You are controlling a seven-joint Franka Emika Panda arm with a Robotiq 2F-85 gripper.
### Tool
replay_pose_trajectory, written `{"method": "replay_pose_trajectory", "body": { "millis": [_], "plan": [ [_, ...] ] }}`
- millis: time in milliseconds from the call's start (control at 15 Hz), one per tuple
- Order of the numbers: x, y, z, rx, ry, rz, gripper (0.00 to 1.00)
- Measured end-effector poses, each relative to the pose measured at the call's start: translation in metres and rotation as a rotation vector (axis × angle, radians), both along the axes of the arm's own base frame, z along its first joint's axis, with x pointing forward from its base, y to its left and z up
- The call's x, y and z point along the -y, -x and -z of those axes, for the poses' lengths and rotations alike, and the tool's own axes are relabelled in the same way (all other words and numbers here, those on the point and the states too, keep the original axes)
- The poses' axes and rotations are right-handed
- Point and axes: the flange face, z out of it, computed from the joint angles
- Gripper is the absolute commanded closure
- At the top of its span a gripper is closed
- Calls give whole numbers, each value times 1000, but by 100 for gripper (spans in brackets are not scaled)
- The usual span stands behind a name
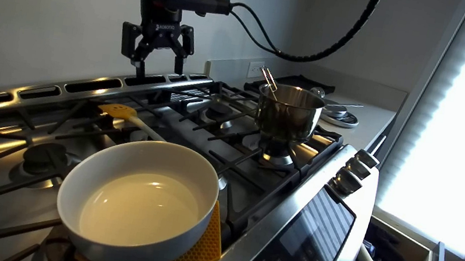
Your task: Remove the spatula from the pot
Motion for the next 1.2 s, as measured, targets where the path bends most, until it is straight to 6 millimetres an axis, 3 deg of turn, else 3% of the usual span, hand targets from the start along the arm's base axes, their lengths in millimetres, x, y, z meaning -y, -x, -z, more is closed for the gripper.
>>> {"method": "replay_pose_trajectory", "body": {
  "millis": [267, 400, 667, 867, 1200],
  "plan": [
    [-2, 7, 5, -20, -6, 18, 0],
    [-3, 25, 16, -68, -17, 78, 0],
    [-24, 79, 28, -130, -41, 278, 0],
    [-41, 121, 25, -105, -37, 435, 0],
    [-33, 198, 17, -33, 88, 635, 0]
  ]
}}
